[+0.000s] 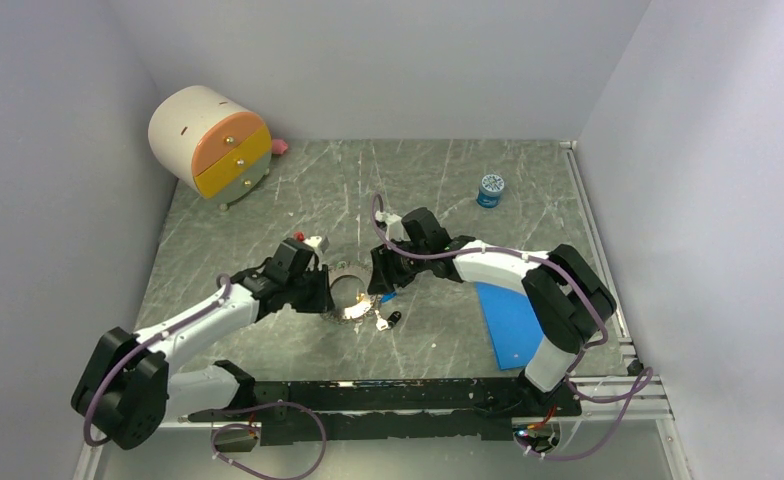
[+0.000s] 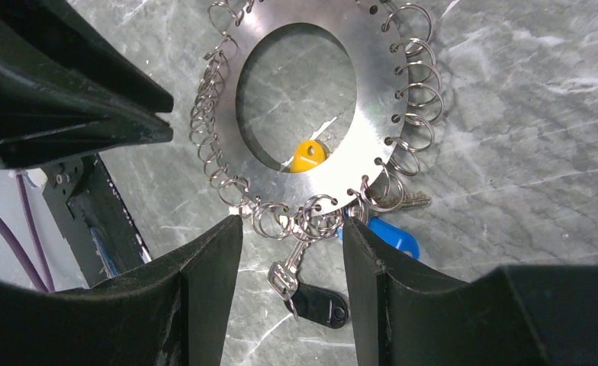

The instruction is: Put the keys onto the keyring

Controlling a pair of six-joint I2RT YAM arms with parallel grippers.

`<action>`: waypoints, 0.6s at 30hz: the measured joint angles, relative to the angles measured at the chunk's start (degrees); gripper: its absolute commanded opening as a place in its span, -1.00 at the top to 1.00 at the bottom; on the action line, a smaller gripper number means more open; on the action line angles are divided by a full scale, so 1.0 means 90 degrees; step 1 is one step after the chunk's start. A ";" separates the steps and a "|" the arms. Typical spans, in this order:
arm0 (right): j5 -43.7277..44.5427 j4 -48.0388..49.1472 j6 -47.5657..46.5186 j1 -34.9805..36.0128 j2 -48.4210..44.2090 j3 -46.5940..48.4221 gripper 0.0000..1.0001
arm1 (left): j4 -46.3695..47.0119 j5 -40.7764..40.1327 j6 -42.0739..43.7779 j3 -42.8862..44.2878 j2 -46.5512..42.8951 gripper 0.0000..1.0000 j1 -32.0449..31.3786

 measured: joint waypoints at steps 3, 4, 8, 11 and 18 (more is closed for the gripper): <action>-0.0002 0.0002 0.0015 0.0015 0.0000 -0.0039 -0.09 | 0.0148 0.0306 -0.0175 -0.0153 -0.0255 0.33 -0.0032; -0.0002 0.0005 0.0019 0.0019 0.0000 -0.0044 -0.09 | 0.0238 0.0420 -0.0265 -0.0206 -0.0321 0.30 -0.0032; -0.0015 0.0005 0.0044 0.0029 -0.0010 -0.0061 -0.09 | 0.0724 0.0865 -0.0641 -0.0449 -0.0410 0.25 -0.0044; -0.0019 0.0007 0.0053 0.0029 -0.0012 -0.0061 -0.09 | 0.1064 0.1139 -0.0945 -0.0631 -0.0355 0.26 -0.0051; -0.0019 0.0010 0.0061 0.0029 -0.0036 -0.0104 -0.09 | 0.1705 0.1450 -0.1435 -0.0746 0.0129 0.28 -0.0061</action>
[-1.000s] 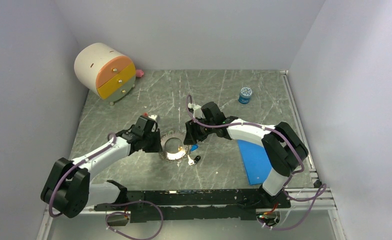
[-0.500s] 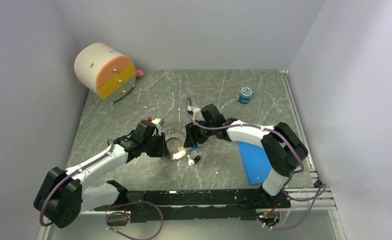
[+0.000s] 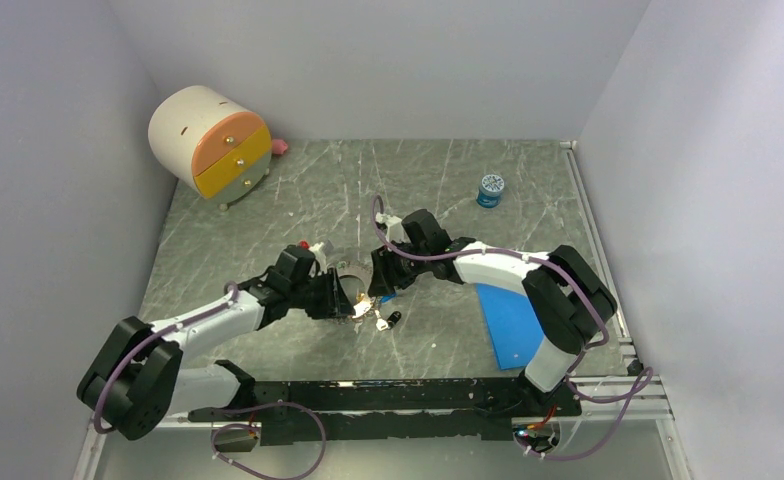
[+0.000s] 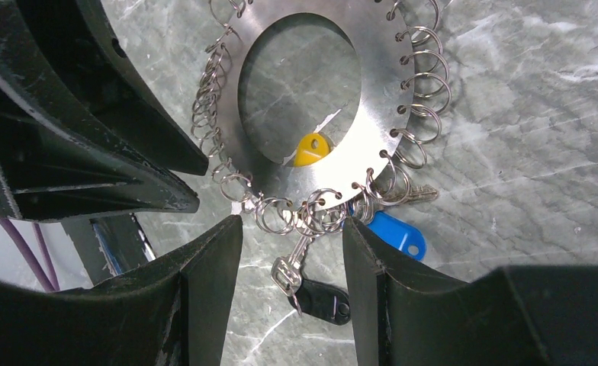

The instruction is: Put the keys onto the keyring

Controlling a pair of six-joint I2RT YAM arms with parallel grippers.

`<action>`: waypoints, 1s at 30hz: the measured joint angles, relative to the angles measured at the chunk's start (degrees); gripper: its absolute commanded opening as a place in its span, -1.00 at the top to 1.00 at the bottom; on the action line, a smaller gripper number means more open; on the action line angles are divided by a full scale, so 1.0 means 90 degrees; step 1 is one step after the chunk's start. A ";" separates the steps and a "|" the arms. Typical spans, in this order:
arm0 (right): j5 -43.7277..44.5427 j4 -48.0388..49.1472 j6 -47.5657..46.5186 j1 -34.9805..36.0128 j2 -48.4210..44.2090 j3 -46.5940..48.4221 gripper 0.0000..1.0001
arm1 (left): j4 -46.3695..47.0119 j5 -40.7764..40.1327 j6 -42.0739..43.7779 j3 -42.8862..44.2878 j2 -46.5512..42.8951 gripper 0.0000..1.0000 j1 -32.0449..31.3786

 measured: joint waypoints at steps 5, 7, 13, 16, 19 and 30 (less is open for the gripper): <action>0.0002 -0.0002 0.0002 0.0000 -0.0015 -0.0017 -0.09 | 0.0192 0.0012 -0.0185 -0.0046 0.0216 0.29 0.0000; 0.0002 -0.0002 0.0002 0.0002 -0.0019 -0.0022 -0.09 | 0.0243 0.0012 -0.0216 -0.0046 0.0296 0.29 0.0000; 0.0002 0.0002 0.0121 0.0044 -0.0136 -0.0104 -0.05 | 0.0284 -0.0010 -0.0233 -0.0049 0.0347 0.34 0.0000; 0.0032 0.0121 0.0384 0.0146 -0.0291 -0.0308 0.03 | 0.0223 -0.0092 -0.0206 -0.0049 0.0355 0.38 0.0000; 0.0044 0.0325 0.0823 0.0454 -0.0362 -0.0549 0.15 | 0.0146 -0.0204 -0.0170 -0.0046 0.0355 0.39 -0.0002; 0.0750 0.1192 0.2684 0.1498 -0.0333 -0.1127 0.24 | -0.0838 -0.1168 0.0206 0.0257 -0.0308 0.35 0.0000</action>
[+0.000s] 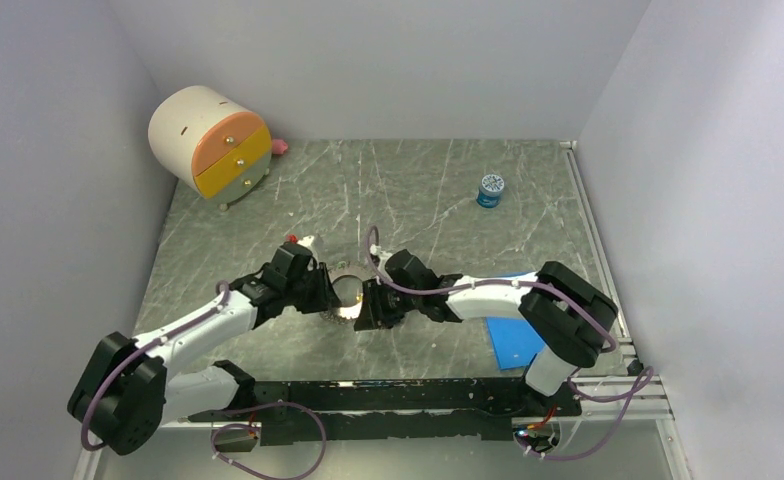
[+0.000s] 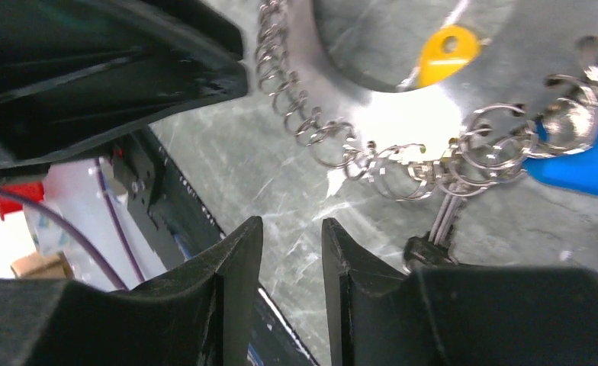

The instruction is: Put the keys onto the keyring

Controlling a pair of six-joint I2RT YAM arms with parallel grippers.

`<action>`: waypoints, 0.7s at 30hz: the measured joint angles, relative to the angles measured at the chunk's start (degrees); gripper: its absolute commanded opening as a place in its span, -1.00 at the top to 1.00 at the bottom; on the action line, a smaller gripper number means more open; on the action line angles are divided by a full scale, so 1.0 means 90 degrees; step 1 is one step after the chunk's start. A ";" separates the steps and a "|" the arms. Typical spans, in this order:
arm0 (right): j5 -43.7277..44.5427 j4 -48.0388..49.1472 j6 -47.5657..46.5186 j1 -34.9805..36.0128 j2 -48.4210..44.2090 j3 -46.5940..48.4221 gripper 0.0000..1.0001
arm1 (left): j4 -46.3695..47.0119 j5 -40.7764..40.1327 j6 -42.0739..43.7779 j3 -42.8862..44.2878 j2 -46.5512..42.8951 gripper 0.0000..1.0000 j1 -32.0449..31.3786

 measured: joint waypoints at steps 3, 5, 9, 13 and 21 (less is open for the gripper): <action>0.0437 0.0299 0.0444 0.0000 0.0041 -0.0187 0.25 | -0.0182 -0.0277 0.0097 0.0078 -0.0245 0.35 0.0000; 0.0699 0.0481 0.0699 -0.0005 0.0080 -0.0359 0.26 | -0.0260 -0.0389 0.0112 0.0087 -0.0369 0.35 0.0000; 0.1042 0.0695 0.1027 -0.0005 0.0214 -0.0486 0.44 | -0.0299 -0.0549 0.0121 0.0090 -0.0452 0.35 0.0000; 0.1256 0.0967 0.1236 -0.0007 0.0304 -0.0498 0.49 | -0.0384 -0.0617 0.0146 0.0114 -0.0423 0.35 0.0000; 0.1443 0.1486 0.1695 -0.0007 0.0614 -0.0542 0.82 | -0.0423 -0.0658 0.0243 0.0148 -0.0367 0.35 0.0000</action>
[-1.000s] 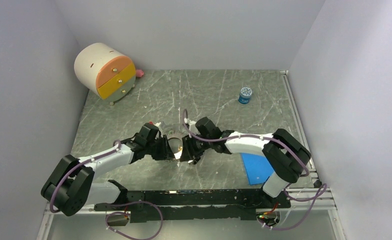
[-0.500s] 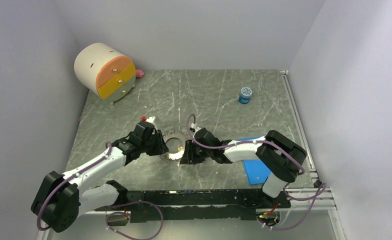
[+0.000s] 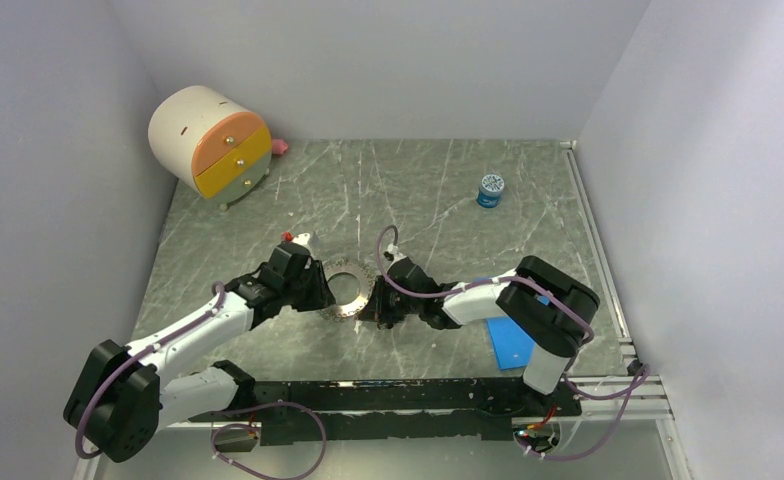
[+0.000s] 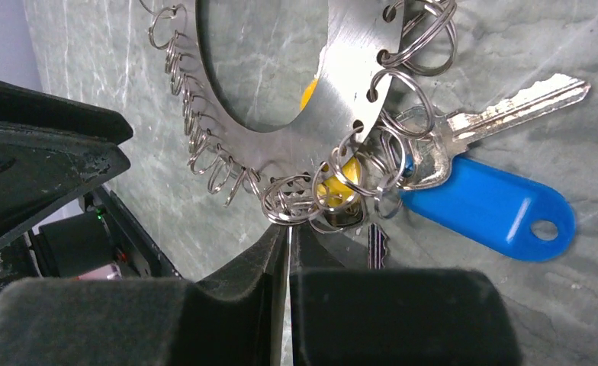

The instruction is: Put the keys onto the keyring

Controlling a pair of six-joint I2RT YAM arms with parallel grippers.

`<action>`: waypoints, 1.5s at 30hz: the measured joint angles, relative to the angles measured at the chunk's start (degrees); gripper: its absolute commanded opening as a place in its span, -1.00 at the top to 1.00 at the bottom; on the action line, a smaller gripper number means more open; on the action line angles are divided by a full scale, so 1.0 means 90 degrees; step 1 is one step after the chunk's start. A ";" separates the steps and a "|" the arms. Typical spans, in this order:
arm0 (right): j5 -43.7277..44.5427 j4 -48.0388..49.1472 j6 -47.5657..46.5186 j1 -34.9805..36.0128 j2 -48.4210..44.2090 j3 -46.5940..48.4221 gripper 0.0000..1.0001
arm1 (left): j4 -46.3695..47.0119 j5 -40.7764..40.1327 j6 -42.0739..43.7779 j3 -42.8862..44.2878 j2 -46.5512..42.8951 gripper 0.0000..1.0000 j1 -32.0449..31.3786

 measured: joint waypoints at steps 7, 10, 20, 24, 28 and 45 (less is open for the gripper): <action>0.0146 0.0323 0.0211 -0.0070 0.0041 -0.0104 0.55 | -0.0007 -0.0002 0.0010 0.0000 -0.0002 0.36 0.0000; 0.0136 0.0520 0.0223 -0.0168 0.0041 -0.0170 0.48 | -0.0007 -0.0002 0.0024 0.0000 -0.0002 0.36 0.0000; -0.0019 0.0908 0.0197 -0.0374 0.0187 -0.0209 1.00 | -0.0010 -0.0002 0.0051 0.0000 0.0000 0.36 0.0000; -0.0095 0.0874 0.0022 -0.0447 0.0134 -0.0209 1.00 | -0.0015 -0.0012 0.0080 0.0000 0.0000 0.36 0.0000; -0.0143 0.0563 -0.0393 -0.0522 -0.0168 -0.0197 1.00 | -0.0015 -0.0046 0.0151 0.0000 0.0000 0.37 0.0000; -0.1809 -0.2108 -0.4097 -0.0682 -0.1651 0.1168 1.00 | 0.0216 0.0134 0.1086 0.0121 -0.0386 0.37 0.0000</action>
